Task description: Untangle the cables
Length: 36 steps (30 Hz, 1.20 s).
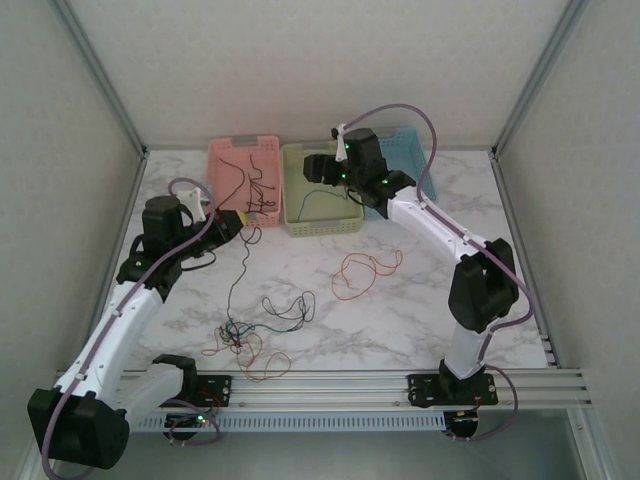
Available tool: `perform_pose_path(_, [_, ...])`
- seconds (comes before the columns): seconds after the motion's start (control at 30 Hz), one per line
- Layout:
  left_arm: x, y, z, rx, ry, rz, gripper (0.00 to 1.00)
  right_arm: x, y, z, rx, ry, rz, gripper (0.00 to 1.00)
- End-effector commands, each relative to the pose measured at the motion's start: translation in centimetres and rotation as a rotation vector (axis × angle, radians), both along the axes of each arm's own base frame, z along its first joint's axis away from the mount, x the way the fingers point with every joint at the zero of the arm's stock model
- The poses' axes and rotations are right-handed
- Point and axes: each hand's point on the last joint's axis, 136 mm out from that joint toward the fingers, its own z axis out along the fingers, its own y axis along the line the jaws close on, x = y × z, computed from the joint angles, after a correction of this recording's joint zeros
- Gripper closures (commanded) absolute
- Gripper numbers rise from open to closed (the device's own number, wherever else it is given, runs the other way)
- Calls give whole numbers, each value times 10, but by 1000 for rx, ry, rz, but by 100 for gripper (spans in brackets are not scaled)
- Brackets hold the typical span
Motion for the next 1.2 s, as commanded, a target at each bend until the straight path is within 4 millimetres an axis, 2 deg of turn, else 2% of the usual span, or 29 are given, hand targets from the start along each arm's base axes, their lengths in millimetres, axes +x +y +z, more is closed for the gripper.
perform_pose_path(0.0, [-2,-9,8,-57,-21,-46,100,-5,-13,30,25,-93,-28,24])
perform_pose_path(0.2, [-7,-12,10,-79,-18,-62,100,-16,-21,33,38,-106,-39,24])
perform_pose_path(0.33, [-7,-14,23,-100,-60,-77,100,-14,-24,33,9,-121,-42,24])
perform_pose_path(0.67, [-10,-18,29,-128,-88,-100,100,-16,-31,30,-12,-131,-62,24])
perform_pose_path(0.87, [-14,-24,30,-131,-123,-136,100,-25,-35,43,16,-109,-67,24])
perform_pose_path(1.07, [-27,-23,58,-133,-237,-150,100,-29,-33,50,17,-86,-44,24])
perform_pose_path(1.17, [-34,-22,64,-129,-266,-160,100,-31,-33,48,3,-80,-38,24])
